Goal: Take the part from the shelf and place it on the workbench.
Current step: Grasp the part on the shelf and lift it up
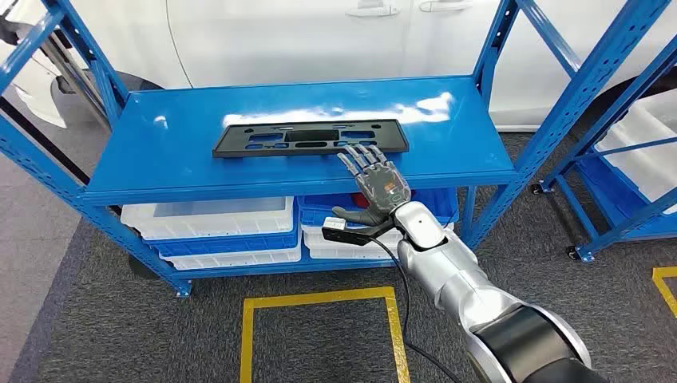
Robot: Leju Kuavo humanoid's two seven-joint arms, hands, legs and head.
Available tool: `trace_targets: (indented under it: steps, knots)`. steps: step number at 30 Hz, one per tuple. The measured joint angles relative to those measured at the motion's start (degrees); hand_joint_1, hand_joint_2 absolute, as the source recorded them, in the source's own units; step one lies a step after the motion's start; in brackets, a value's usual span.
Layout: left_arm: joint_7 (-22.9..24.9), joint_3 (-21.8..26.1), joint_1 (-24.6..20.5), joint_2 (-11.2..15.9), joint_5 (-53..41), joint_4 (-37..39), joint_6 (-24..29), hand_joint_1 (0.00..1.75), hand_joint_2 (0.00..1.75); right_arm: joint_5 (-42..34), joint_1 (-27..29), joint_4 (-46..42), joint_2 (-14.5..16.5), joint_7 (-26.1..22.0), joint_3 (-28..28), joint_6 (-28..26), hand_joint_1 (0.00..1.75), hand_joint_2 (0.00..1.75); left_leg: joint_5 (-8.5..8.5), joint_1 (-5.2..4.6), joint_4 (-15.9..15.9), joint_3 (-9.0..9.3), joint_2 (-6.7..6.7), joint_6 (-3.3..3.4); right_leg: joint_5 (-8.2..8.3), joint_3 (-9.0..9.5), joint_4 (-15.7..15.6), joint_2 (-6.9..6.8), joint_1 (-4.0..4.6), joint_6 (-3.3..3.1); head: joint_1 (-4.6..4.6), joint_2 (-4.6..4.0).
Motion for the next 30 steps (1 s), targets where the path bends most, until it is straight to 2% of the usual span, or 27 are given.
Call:
trace_targets:
  steps: [2, 3, 4, 5, 6, 7, 10, 12, 14, 15, 16, 17, 19, 20, 21, 24, 26, 27, 29, 30]
  knots:
    - [-0.01, 0.00, -0.01, 0.01, -0.08, 0.01, 0.05, 0.00, 0.00, -0.21, 0.02, -0.16, -0.02, -0.08, -0.03, -0.10, 0.00, 0.00, 3.13, 0.07, -3.84, 1.00, 0.04, 0.04, -0.40, 0.54, 0.06, 0.03, -0.06, 0.15, 0.00, 0.00]
    - [-0.03, 0.00, -0.01, 0.01, -0.24, 0.01, 0.12, 0.00, 0.00, -0.47, 0.04, -0.42, -0.03, -0.18, -0.09, -0.21, 0.00, 0.00, 6.34, 0.13, -7.96, 2.05, 0.07, 0.15, -0.82, 1.06, 0.10, 0.04, -0.11, 0.34, 0.00, 0.00]
    - [-0.10, -0.01, -0.02, 0.01, -0.40, 0.02, 0.20, 0.00, 0.00, -0.79, 0.03, -0.70, -0.04, -0.32, -0.18, -0.32, 0.00, 0.00, 8.47, 0.04, -11.54, 3.08, 0.10, 0.34, -1.17, 1.47, 0.16, 0.05, -0.10, 0.55, 0.01, 0.00]
    - [-0.21, -0.01, -0.06, 0.01, -0.57, 0.02, 0.30, 0.00, 0.00, -1.08, 0.02, -1.07, -0.06, -0.49, -0.28, -0.38, 0.00, 0.00, 9.80, -0.09, -14.35, 3.98, 0.12, 0.68, -1.47, 1.65, 0.22, 0.07, -0.07, 0.82, 0.01, 0.00]
    - [-0.36, -0.01, -0.07, 0.01, -0.69, 0.02, 0.40, 0.00, 0.00, -1.22, 0.10, -1.49, -0.11, -0.65, -0.38, -0.35, 0.00, 0.00, 10.31, -0.23, -15.79, 4.38, 0.13, 1.05, -1.71, 1.70, 0.27, 0.08, -0.03, 1.14, 0.01, 0.00]
    - [-0.49, -0.01, -0.06, 0.00, -0.73, 0.02, 0.48, 0.00, 0.00, -1.26, 0.21, -1.93, -0.18, -0.85, -0.44, -0.26, 0.00, 0.00, 9.97, -0.38, -16.03, 4.49, 0.12, 1.41, -1.86, 1.70, 0.27, 0.08, 0.00, 1.47, 0.02, 0.00]
    - [-0.84, 0.00, -0.05, -0.10, -0.74, 0.02, 0.90, 0.00, 0.00, -1.14, 0.50, -3.55, -0.33, -1.24, -0.48, -0.10, 0.00, 0.00, 10.43, -0.09, -16.64, 4.94, 0.13, 2.39, -3.01, 1.43, 1.24, 0.02, 0.00, 2.45, 0.02, 0.00]
    - [-1.12, 0.00, -0.21, -0.20, -0.64, 0.02, 1.27, 0.00, 0.00, -1.11, 0.55, -4.35, -0.38, -1.31, -0.48, -0.09, 0.00, 0.00, 10.41, 0.04, -16.98, 5.29, 0.19, 2.90, -5.83, -1.00, 6.33, -0.08, -0.15, 2.92, 0.02, 0.00]
    - [-1.36, 0.00, -0.26, -0.22, -0.43, 0.02, 1.54, 0.00, 0.00, -1.09, 0.81, -4.63, -0.38, -1.38, -0.46, 0.09, 0.00, 0.00, 10.20, 0.00, -16.97, 5.40, 0.18, 3.22, -8.75, -5.18, 14.00, -0.15, -0.28, 3.25, 0.02, 0.00]
    - [-1.44, 0.00, -0.23, -0.22, -0.33, 0.02, 1.62, 0.00, 0.00, -1.10, 0.97, -4.66, -0.37, -1.42, -0.44, 0.28, 0.00, 0.00, 10.09, -0.01, -16.95, 5.47, 0.14, 3.28, -9.04, -6.67, 16.30, -0.16, -0.35, 3.35, 0.02, 0.00]
    - [-1.50, 0.00, -0.20, -0.22, -0.25, 0.02, 1.68, 0.00, 0.00, -1.14, 1.06, -4.69, -0.37, -1.48, -0.42, 0.47, 0.00, 0.00, 9.97, -0.02, -16.91, 5.55, 0.07, 3.29, -8.25, -7.19, 16.58, -0.18, -0.42, 3.38, 0.02, 0.00]
    - [-1.55, 0.00, -0.19, -0.22, -0.20, 0.02, 1.73, 0.00, 0.00, -1.19, 1.06, -4.75, -0.36, -1.52, -0.39, 0.63, 0.00, 0.00, 9.81, -0.02, -16.83, 5.69, -0.01, 3.22, -6.42, -6.54, 14.53, -0.19, -0.48, 3.31, 0.02, 0.00]
    - [-1.64, 0.00, -0.19, -0.24, -0.20, 0.02, 1.77, 0.00, 0.00, -1.32, 0.78, -4.96, -0.36, -1.66, -0.38, 0.81, 0.00, 0.00, 9.37, -0.11, -16.56, 5.99, -0.16, 2.89, -2.06, -3.12, 6.64, -0.20, -0.43, 2.86, 0.02, 0.00]
    - [-1.67, 0.00, -0.20, -0.25, -0.20, 0.02, 1.73, 0.00, 0.00, -1.40, 0.60, -5.06, -0.36, -1.83, -0.37, 0.86, 0.00, 0.00, 9.14, -0.22, -16.40, 6.05, -0.20, 2.65, -0.77, -1.65, 3.34, -0.20, -0.33, 2.63, 0.02, 0.00]
    - [-1.68, 0.00, -0.20, -0.26, -0.20, 0.02, 1.66, 0.00, 0.00, -1.53, 0.45, -5.12, -0.33, -2.10, -0.35, 0.89, 0.00, 0.00, 8.95, -0.30, -16.30, 6.06, -0.19, 2.38, -0.25, -0.78, 1.34, -0.18, -0.19, 2.42, 0.02, 0.00]
    - [-1.53, 0.00, -0.16, -0.26, -0.08, 0.02, 1.17, 0.00, 0.00, -1.98, 0.25, -5.12, -0.26, -3.00, -0.29, 0.81, 0.00, 0.00, 8.62, -0.36, -16.23, 6.12, -0.13, 1.56, -0.43, -0.37, 0.38, -0.17, -0.22, 1.78, 0.02, 0.00]
    - [-1.40, 0.01, -0.16, -0.23, 0.01, 0.02, 0.80, 0.00, 0.00, -2.20, 0.00, -5.12, -0.13, -3.26, -0.25, 0.74, 0.00, 0.00, 7.13, -0.34, -13.95, 5.16, -0.04, 0.96, -0.47, -0.01, -0.05, -0.22, -0.56, 1.10, 0.01, 0.00]
    - [-1.38, 0.02, -0.16, -0.22, 0.00, 0.02, 0.66, 0.00, 0.00, -2.26, -0.12, -5.12, 0.01, -3.31, -0.20, 0.70, 0.00, 0.00, 5.65, -0.25, -11.10, 3.82, 0.01, 0.73, -0.58, 0.16, -0.17, -0.24, -0.63, 0.82, 0.01, 0.00]
    - [-1.38, 0.02, -0.15, -0.21, -0.07, 0.02, 0.48, 0.00, 0.00, -2.30, -0.18, -5.06, 0.18, -3.33, -0.05, 0.67, 0.00, 0.00, 2.49, -0.12, -3.31, -0.12, 0.04, 0.39, -0.95, 0.42, -0.18, -0.24, -0.58, 0.56, 0.00, 0.00]
    - [-1.38, 0.02, -0.12, -0.21, -0.11, 0.02, 0.43, 0.00, 0.00, -2.31, -0.11, -5.00, 0.21, -3.33, 0.01, 0.65, 0.00, 0.00, 1.87, -0.05, -0.44, -1.72, 0.04, 0.28, -1.13, 0.64, -0.16, -0.25, -0.56, 0.58, 0.00, 0.00]
